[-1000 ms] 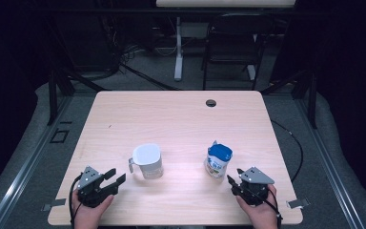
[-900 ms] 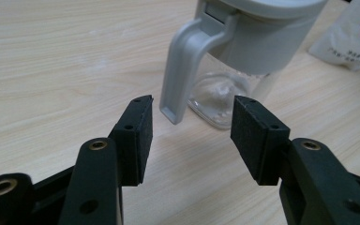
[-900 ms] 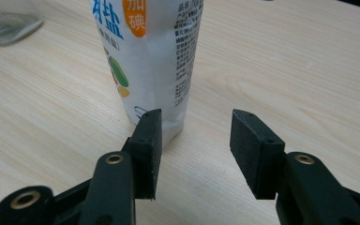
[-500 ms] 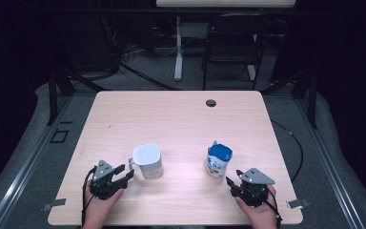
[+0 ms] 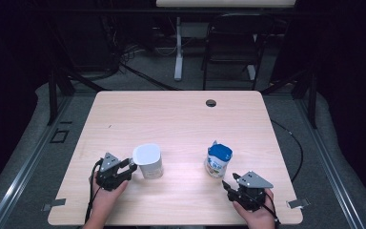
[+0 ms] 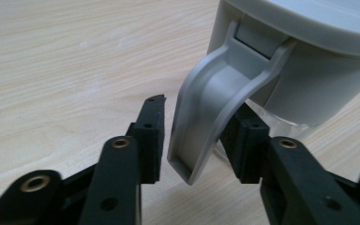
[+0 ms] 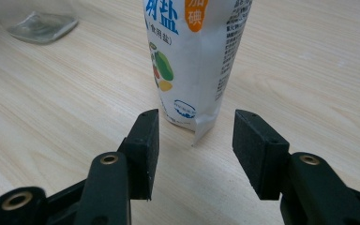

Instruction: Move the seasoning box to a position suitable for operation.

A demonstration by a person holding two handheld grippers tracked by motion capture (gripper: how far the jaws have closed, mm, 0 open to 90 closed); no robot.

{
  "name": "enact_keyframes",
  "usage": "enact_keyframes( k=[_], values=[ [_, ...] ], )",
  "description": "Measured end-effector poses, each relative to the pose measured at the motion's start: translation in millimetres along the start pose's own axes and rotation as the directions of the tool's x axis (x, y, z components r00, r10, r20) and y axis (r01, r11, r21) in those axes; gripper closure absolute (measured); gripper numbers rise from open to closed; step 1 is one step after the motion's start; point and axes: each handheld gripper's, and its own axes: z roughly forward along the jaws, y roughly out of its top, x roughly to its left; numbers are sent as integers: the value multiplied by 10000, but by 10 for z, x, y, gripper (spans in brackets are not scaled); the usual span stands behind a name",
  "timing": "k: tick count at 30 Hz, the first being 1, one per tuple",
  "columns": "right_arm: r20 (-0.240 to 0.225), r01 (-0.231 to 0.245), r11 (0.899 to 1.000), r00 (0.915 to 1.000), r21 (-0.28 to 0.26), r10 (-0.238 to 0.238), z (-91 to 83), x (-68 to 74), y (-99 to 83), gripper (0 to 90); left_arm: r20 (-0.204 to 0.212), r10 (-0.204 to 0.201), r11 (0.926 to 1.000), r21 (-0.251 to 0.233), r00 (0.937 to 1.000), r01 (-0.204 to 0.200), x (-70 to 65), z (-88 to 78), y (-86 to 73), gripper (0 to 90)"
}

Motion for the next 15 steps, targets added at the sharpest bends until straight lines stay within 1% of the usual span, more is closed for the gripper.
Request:
enact_keyframes(
  k=[3,4,6,7,9,10,11,15],
  values=[
    [-93,-114,9999,9999,-17,113,-3,-11,6,510,1,37,10000,-37,10000,-37,-1,4,11,645],
    [-111,-275,9996,9996,-117,273,-11,-28,8,506,8,117,9999,23,9999,-117,-7,5,20,659],
    [-126,-371,9993,9992,-97,370,-16,-41,2,504,-134,241,9997,99,9996,-240,-27,6,20,686],
    [-131,-450,9988,9989,-207,447,-1,-45,-9,503,-173,247,9996,120,9995,-245,-34,4,20,692],
    [-95,-382,9992,9992,-90,381,6,-52,-13,502,-250,396,9991,148,9989,-393,-50,2,21,697],
    [-106,-438,9990,9990,-115,437,15,-46,-18,502,-269,430,9990,168,9987,-425,-57,-1,21,700],
    [-92,-390,9991,9992,-135,389,19,-45,-19,502,-290,495,9986,185,9984,-489,-61,-4,21,701],
    [-126,-275,9995,9995,-129,273,19,-35,-11,502,-333,552,9983,197,9979,-545,-75,-7,19,705]
  ],
)
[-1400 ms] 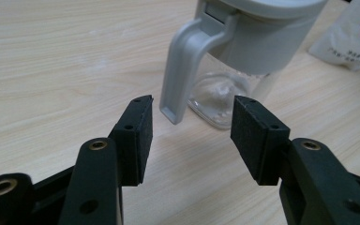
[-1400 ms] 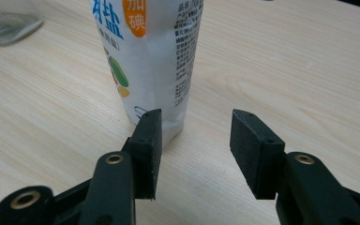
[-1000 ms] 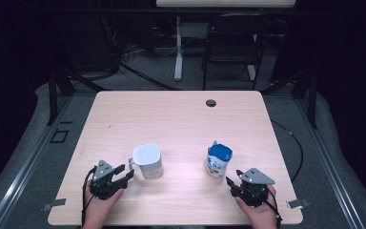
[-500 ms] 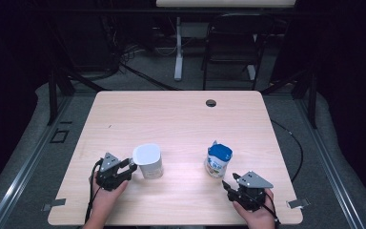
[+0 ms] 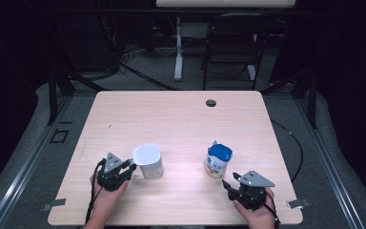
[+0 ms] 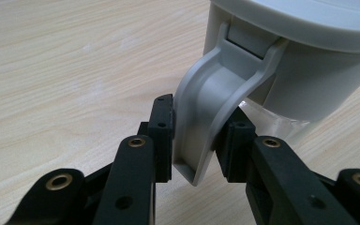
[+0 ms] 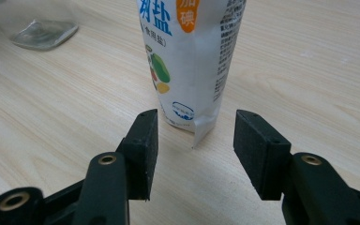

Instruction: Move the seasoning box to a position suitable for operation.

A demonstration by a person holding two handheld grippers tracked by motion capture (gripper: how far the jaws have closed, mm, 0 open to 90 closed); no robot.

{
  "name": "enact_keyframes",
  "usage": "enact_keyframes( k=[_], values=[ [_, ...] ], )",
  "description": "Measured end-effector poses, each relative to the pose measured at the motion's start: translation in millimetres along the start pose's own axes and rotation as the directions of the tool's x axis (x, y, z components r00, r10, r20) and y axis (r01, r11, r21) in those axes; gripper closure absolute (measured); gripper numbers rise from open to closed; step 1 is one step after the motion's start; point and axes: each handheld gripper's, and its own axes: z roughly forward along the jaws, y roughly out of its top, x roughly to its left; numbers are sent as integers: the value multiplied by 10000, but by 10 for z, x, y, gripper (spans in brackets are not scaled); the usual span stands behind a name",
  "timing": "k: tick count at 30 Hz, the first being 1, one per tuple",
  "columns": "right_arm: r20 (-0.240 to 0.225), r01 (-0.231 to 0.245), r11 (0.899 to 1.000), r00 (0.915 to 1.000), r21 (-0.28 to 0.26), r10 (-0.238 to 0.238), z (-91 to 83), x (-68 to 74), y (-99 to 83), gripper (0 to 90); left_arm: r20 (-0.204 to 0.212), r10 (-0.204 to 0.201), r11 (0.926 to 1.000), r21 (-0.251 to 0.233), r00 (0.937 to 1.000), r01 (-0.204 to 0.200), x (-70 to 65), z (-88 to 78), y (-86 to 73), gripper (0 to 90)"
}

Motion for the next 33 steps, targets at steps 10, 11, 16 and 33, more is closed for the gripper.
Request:
enact_keyframes(
  k=[10,11,16,33],
  values=[
    [-193,429,9989,9989,163,-426,-16,36,23,603,1,234,9996,137,9997,-234,-43,-36,-8,709],
    [-175,475,9988,9987,108,-473,-17,39,26,611,8,217,9997,113,9998,-217,-48,-37,-10,709],
    [-321,637,9977,9975,234,-630,-29,61,46,654,65,279,9995,153,9996,-280,-76,-55,-17,709],
    [-664,977,9900,9936,1013,-912,52,66,43,505,437,549,9982,212,9975,-559,-179,-90,-34,709]
  ],
)
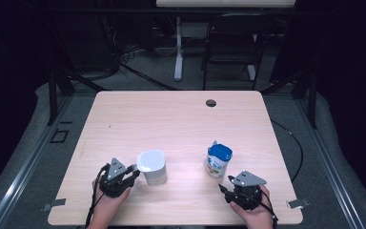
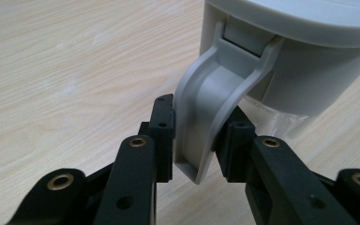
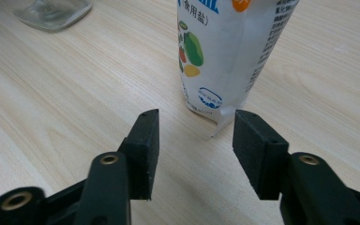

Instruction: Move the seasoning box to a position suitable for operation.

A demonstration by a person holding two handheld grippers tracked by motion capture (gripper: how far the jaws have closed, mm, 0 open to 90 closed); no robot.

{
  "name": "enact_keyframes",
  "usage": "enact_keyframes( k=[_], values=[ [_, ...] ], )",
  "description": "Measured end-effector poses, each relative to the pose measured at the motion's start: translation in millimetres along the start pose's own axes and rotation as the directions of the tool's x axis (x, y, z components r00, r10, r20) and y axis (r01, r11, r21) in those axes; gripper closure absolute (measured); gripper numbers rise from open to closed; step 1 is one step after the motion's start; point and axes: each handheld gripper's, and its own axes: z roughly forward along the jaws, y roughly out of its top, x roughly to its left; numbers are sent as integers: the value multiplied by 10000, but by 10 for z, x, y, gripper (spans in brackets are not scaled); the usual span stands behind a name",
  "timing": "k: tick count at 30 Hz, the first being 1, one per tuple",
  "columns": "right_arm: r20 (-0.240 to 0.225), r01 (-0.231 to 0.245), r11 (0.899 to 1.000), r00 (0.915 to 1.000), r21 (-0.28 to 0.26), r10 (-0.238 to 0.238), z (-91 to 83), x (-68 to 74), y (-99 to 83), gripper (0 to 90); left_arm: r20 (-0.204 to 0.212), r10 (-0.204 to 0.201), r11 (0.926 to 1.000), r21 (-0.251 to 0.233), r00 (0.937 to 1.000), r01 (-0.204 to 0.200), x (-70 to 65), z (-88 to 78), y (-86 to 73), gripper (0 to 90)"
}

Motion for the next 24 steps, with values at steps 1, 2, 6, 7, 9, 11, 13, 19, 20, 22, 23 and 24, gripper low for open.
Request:
enact_keyframes(
  k=[1,2,6,7,9,11,13,19,20,22,23,24],
  values=[
    [-3,-41,10000,10000,1,41,3,3,4,498,10,2,10000,0,10000,-2,-4,-1,-1,709],
    [-3,-41,10000,10000,1,41,3,3,4,498,10,2,10000,0,10000,-2,-4,-1,-1,709],
    [-3,-136,9999,9999,-6,136,4,26,6,546,57,116,9999,16,9999,-116,-20,-5,1,709],
    [28,-91,9999,10000,113,91,0,26,6,568,67,105,9999,23,9999,-105,-26,-4,1,709],
    [50,-111,9999,9999,110,111,-3,26,7,616,94,113,9999,17,9999,-114,-30,-4,1,709],
    [-4,-177,9998,9998,76,177,-17,21,15,644,120,139,9999,3,9998,-139,-45,-2,1,709],
    [-38,-224,9997,9997,-21,224,-25,27,20,671,158,137,9999,-19,9998,-137,-60,0,2,709],
    [-18,-233,9997,9997,-65,233,-33,47,29,689,260,273,9996,11,9993,-273,-98,0,11,709],
    [-18,-233,9997,9997,-65,233,-33,47,29,689,260,273,9996,11,9993,-273,-98,0,11,709],
    [-75,-147,9999,9999,-4,147,-7,45,23,680,343,360,9993,6,9988,-361,-125,4,16,710],
    [-39,-98,10000,9999,12,98,-1,43,20,678,366,373,9993,15,9986,-374,-132,4,19,710],
    [-39,-98,10000,9999,12,98,-1,43,20,678,366,373,9993,15,9986,-374,-132,4,19,710]
  ],
)
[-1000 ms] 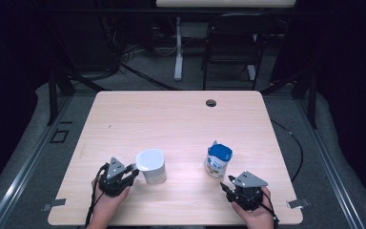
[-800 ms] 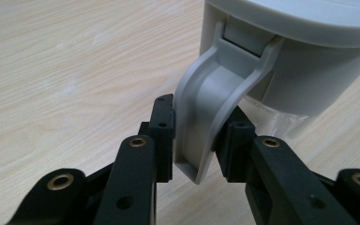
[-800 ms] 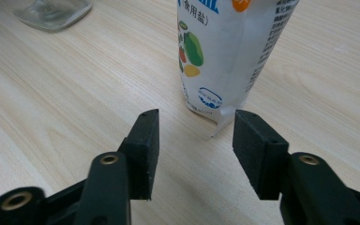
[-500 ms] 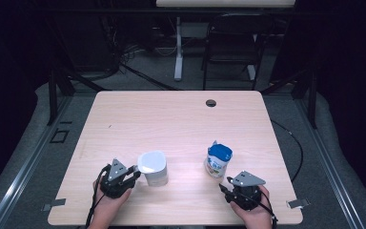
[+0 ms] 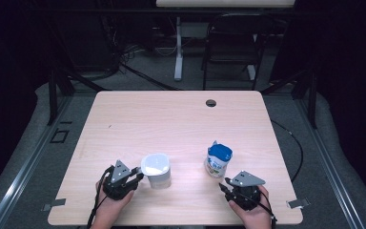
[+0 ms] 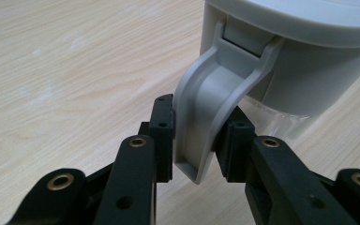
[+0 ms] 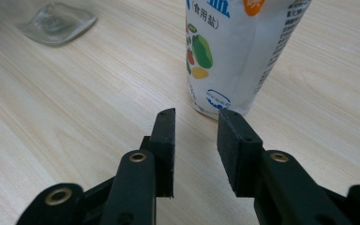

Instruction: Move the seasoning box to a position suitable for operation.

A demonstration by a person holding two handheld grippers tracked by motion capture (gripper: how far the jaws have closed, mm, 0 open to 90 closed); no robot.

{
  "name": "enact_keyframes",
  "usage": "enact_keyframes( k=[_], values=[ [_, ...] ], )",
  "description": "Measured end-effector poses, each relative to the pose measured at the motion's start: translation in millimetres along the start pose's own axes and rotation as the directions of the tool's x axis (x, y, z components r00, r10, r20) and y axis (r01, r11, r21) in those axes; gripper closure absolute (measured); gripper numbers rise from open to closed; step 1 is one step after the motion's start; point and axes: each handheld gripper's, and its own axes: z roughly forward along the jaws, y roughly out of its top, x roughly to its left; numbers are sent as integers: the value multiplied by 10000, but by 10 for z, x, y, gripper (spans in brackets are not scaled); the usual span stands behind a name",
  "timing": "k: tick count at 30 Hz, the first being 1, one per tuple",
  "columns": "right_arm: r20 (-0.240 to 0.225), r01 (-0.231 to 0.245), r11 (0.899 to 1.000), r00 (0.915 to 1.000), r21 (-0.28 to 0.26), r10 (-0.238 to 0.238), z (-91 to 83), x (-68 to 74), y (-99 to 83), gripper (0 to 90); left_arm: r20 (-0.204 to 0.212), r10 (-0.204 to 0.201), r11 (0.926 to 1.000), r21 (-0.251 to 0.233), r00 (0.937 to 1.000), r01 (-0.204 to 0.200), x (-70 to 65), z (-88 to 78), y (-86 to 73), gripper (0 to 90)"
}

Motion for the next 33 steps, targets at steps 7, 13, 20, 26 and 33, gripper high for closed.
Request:
enact_keyframes(
  k=[7,13,20,26,33],
  values=[
    [-91,-81,9997,9999,-209,79,11,4,-5,660,273,276,9996,4,9992,-276,-92,7,18,710],
    [-368,257,9993,9990,-263,-267,22,39,17,673,580,532,9986,16,9969,-534,-190,18,30,710],
    [-571,591,9981,9966,-171,-600,55,83,12,646,1003,806,9967,22,9917,-813,-240,20,29,710],
    [-403,348,9992,9986,-217,-356,67,72,-2,642,1106,787,9969,-8,9907,-791,-257,24,26,710],
    [-515,441,9982,9976,-399,-461,63,88,10,642,1170,744,9972,-41,9903,-744,-248,23,19,707]
  ],
)
